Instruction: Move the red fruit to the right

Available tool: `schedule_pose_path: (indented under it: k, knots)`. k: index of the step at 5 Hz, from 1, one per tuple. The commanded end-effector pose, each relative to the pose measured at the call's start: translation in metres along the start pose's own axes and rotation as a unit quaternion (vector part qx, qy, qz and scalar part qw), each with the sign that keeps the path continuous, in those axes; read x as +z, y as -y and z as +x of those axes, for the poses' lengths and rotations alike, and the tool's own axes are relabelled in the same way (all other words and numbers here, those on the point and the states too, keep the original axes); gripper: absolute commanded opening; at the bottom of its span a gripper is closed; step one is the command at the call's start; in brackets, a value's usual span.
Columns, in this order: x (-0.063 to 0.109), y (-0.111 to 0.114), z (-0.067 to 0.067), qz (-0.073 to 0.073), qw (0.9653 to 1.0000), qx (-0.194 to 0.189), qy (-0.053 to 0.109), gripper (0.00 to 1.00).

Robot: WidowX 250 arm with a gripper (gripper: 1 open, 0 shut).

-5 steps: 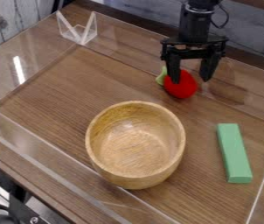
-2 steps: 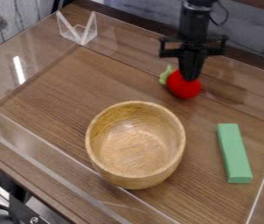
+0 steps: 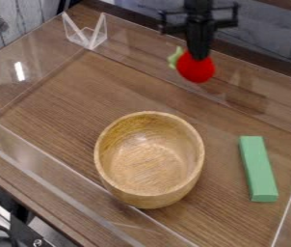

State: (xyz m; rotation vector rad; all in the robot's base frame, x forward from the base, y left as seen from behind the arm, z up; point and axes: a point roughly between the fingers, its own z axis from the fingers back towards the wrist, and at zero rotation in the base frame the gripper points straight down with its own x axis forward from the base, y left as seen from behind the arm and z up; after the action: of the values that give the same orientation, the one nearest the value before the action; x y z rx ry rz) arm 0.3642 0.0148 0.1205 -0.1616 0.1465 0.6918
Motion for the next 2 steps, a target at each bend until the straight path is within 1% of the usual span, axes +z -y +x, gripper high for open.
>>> schedule_pose_path:
  k: [1,2]
  knots:
    - [0.052,-0.022,0.004,-0.030,0.9979,-0.031,0.048,0.00]
    - [0.058,-0.059,0.021,-0.029,0.9976,-0.035,0.053,0.00]
